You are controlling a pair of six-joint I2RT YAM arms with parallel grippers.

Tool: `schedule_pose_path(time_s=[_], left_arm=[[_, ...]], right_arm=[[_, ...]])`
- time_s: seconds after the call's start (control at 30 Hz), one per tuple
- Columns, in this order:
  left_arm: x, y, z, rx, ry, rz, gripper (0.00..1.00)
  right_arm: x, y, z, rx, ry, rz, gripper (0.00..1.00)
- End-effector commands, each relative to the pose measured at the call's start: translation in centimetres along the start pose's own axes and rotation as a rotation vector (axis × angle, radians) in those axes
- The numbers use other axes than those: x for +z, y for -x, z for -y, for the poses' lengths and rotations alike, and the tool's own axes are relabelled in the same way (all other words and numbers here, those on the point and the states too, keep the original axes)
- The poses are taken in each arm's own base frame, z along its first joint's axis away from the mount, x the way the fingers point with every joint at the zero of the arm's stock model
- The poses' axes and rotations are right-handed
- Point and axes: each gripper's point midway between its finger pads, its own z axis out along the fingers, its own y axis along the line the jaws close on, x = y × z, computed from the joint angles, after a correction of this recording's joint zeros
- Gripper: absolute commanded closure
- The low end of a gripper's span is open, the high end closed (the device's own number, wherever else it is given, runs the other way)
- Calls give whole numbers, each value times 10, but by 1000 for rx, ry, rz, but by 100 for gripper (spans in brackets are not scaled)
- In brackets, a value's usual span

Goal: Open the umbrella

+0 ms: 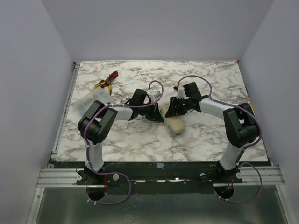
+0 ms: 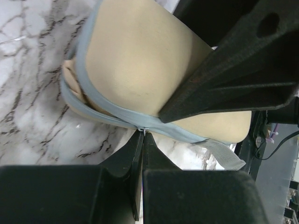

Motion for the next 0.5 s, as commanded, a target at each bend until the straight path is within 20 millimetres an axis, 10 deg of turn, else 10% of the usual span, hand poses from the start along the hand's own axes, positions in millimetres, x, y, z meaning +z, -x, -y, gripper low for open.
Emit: schedule_pose_path(time_s=[0.0, 0.47], left_arm=[[9, -32, 31, 14, -76, -92, 100], [10, -45, 43, 74, -97, -99, 100]], right_arm=[[16, 23, 37, 27, -129, 98, 88], [12, 47, 38, -56, -99, 128, 86]])
